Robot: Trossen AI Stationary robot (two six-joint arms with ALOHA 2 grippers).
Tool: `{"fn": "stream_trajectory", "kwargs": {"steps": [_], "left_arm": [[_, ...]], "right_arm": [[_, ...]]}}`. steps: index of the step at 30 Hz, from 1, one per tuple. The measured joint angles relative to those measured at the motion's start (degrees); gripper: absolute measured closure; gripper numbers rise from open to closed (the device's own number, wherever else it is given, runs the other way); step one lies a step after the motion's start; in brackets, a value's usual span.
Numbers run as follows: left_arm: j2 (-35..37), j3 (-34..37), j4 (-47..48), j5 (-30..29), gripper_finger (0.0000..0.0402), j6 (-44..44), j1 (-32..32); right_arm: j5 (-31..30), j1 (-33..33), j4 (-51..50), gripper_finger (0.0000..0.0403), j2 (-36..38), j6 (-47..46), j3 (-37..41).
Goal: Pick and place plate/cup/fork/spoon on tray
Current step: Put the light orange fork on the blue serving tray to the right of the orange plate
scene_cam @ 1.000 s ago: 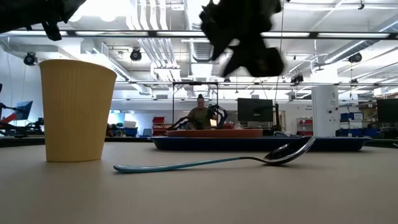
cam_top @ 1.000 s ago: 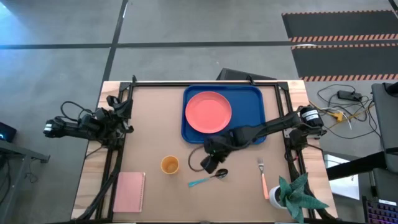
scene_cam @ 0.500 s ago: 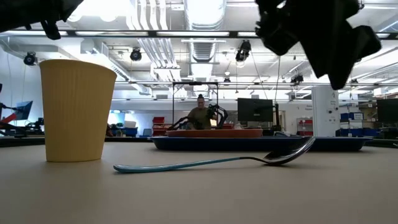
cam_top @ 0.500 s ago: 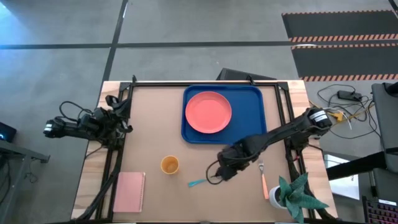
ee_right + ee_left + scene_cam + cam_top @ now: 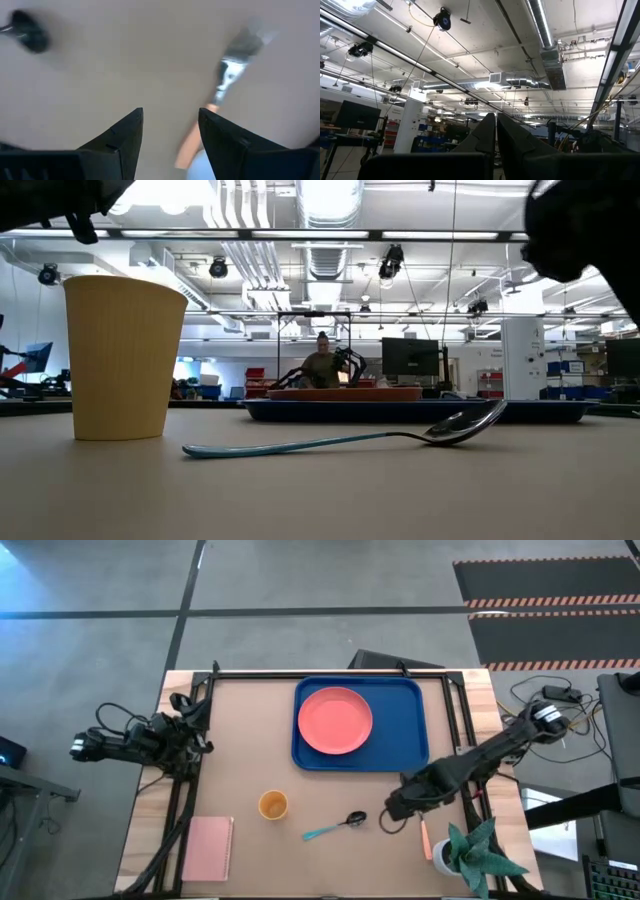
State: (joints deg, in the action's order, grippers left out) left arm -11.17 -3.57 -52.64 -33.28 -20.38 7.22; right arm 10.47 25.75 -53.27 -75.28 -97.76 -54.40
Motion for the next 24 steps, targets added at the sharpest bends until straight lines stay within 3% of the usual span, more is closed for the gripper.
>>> {"fn": "stream_trajectory", "kwargs": {"steps": [6, 24], "left_arm": [[0.0, 0.0, -0.1, 0.0, 0.0402, 0.0, 0.0], [0.1, 0.1, -0.1, 0.0, 0.0402, 0.0, 0.0]], "right_arm": [[0.3, 1.6, 2.3, 0.0222, 3.2, -5.0, 5.6], [1.0, 1.5, -0.6, 0.0222, -1.4, -0.9, 7.0]]}}
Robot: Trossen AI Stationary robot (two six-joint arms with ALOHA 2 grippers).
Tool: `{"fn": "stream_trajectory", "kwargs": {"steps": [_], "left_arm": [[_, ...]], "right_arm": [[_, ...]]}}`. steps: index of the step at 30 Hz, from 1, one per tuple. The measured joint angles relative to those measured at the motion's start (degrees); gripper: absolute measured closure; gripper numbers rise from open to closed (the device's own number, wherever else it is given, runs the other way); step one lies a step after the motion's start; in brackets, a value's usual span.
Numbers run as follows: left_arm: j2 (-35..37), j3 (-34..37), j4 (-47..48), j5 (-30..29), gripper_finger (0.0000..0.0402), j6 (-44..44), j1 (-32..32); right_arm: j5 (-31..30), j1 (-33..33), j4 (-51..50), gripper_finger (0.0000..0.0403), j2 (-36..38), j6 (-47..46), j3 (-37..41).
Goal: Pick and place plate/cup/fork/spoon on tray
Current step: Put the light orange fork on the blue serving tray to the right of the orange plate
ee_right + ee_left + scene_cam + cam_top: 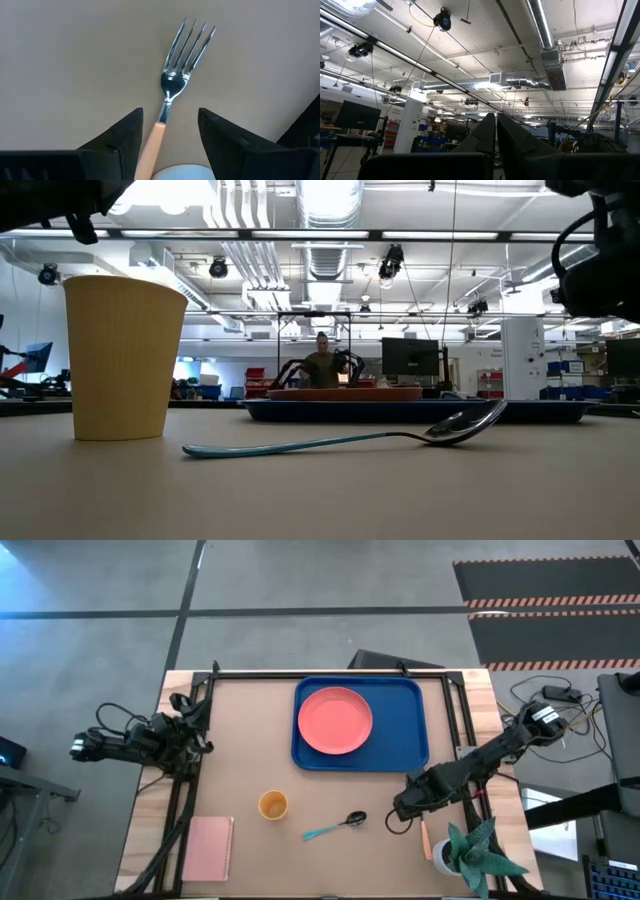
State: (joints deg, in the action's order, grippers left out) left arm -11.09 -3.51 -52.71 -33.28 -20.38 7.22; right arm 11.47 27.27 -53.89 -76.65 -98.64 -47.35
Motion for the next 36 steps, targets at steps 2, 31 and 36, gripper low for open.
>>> {"fn": "stream_trajectory", "kwargs": {"steps": [2, 31, 36], "left_arm": [[0.0, 0.0, 0.1, 0.0, 0.0402, 0.0, 0.0], [-0.1, 0.1, -0.4, 0.0, 0.0402, 0.0, 0.0], [0.0, 0.1, -0.4, 0.0, 0.0402, 0.0, 0.0]], "right_arm": [[0.5, 0.0, 0.1, 0.0222, -1.1, 1.5, 0.0], [5.3, 0.0, 7.1, 0.0296, -11.0, 8.2, 0.0], [5.2, 0.0, 7.6, 0.0358, -11.1, 8.2, 0.0]]}}
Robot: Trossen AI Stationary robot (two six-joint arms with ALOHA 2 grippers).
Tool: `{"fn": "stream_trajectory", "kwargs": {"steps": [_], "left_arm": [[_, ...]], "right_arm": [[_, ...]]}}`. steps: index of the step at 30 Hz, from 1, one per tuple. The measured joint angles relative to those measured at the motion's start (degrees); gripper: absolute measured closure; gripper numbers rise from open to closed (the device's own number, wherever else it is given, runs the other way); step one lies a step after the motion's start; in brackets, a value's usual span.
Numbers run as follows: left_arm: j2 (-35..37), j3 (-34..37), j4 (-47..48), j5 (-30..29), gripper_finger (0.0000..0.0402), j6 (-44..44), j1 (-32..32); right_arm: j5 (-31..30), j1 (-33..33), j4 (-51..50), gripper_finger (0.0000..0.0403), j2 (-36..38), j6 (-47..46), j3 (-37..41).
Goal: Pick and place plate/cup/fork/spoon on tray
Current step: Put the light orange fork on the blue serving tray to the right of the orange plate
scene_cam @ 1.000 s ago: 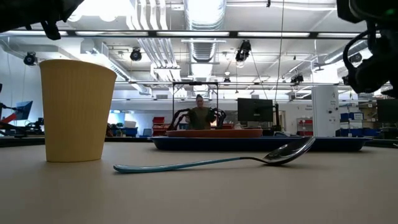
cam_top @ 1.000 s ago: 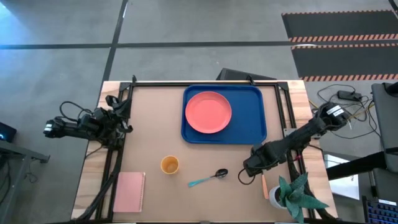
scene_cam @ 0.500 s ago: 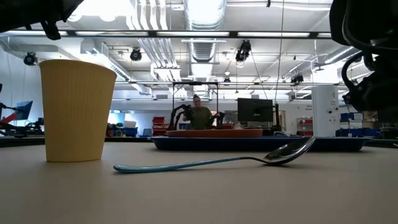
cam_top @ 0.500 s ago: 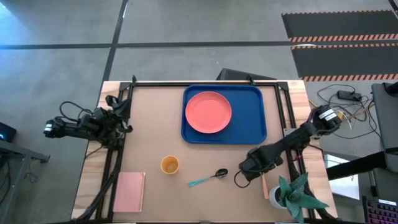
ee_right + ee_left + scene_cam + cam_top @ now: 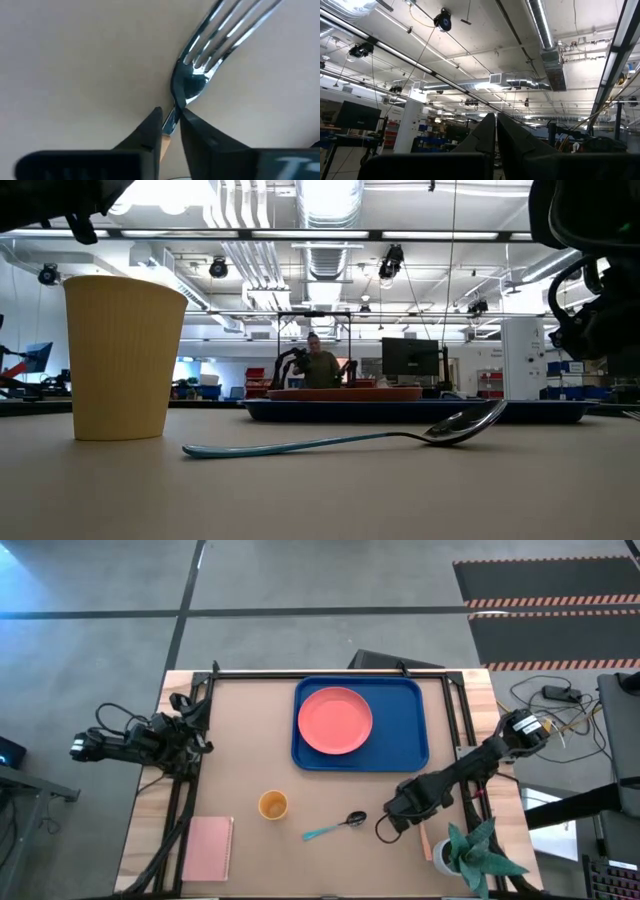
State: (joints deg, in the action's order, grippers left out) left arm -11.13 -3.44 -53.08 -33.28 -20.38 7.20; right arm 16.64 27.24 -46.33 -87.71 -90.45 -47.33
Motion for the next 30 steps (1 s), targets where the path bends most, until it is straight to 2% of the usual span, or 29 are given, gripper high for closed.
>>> {"fn": "stream_trajectory", "kwargs": {"steps": [4, 19, 24, 30], "left_arm": [[-0.1, 0.0, 0.0, 0.0, 0.0402, 0.0, 0.0], [-0.1, 0.0, 0.0, 0.0, 0.0402, 0.0, 0.0], [0.0, 0.0, 0.0, 0.0, 0.0402, 0.0, 0.0], [0.0, 0.0, 0.0, 0.0, 0.0402, 0.0, 0.0]], "right_arm": [[0.0, 0.0, 0.7, 0.0386, 0.0, -0.5, 0.0], [-5.3, -1.6, 2.5, 0.0389, 5.6, -6.2, 0.1], [-7.6, -5.7, 3.8, 0.0390, 8.8, -7.3, -0.7], [-10.8, -13.4, 2.6, 0.0390, 10.2, -0.5, -5.8]]}}
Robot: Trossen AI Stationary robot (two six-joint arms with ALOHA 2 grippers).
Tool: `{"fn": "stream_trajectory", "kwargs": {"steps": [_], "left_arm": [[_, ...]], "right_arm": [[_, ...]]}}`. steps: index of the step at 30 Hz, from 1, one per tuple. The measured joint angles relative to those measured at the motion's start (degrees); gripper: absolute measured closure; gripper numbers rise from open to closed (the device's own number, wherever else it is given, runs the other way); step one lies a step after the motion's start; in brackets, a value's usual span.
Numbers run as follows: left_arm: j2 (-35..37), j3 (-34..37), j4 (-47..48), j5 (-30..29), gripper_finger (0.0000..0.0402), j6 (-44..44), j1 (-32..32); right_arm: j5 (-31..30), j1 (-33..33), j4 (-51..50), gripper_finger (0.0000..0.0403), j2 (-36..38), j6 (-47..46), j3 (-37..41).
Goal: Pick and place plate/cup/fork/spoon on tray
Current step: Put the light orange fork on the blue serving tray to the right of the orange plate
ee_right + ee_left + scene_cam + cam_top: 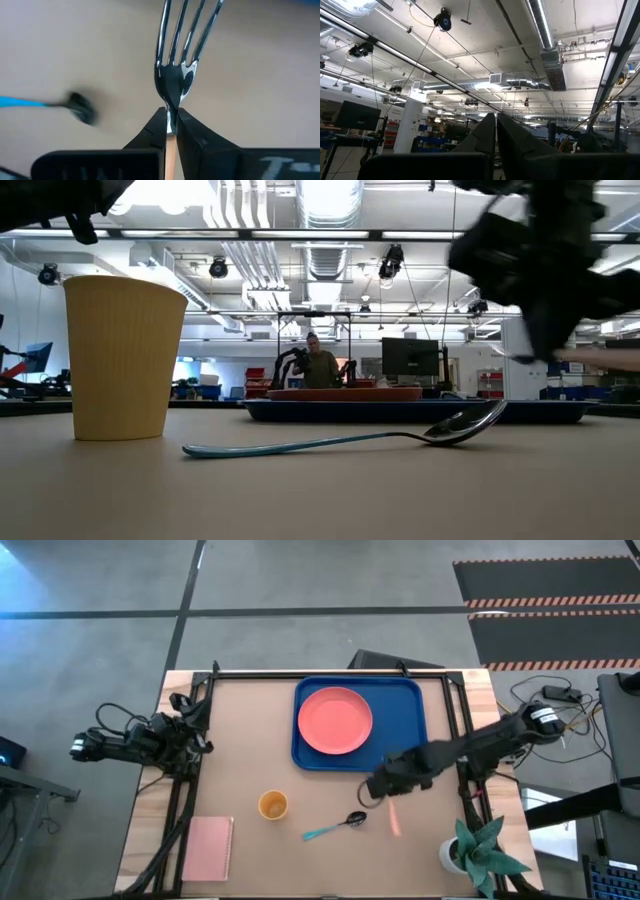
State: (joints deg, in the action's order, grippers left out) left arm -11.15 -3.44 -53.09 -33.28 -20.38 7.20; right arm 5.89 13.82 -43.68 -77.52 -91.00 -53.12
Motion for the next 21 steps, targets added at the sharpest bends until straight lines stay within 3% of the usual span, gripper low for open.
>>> {"fn": "stream_trajectory", "kwargs": {"steps": [12, 21], "left_arm": [[0.1, 0.0, 0.0, 0.0, 0.0402, 0.0, 0.0], [0.3, 0.0, 0.0, 0.0, 0.0402, 0.0, 0.0]], "right_arm": [[2.7, -21.0, -16.9, 0.0390, -1.5, 18.3, -14.4], [6.3, -38.3, -19.1, 0.0390, -2.4, 32.7, -12.5]]}}
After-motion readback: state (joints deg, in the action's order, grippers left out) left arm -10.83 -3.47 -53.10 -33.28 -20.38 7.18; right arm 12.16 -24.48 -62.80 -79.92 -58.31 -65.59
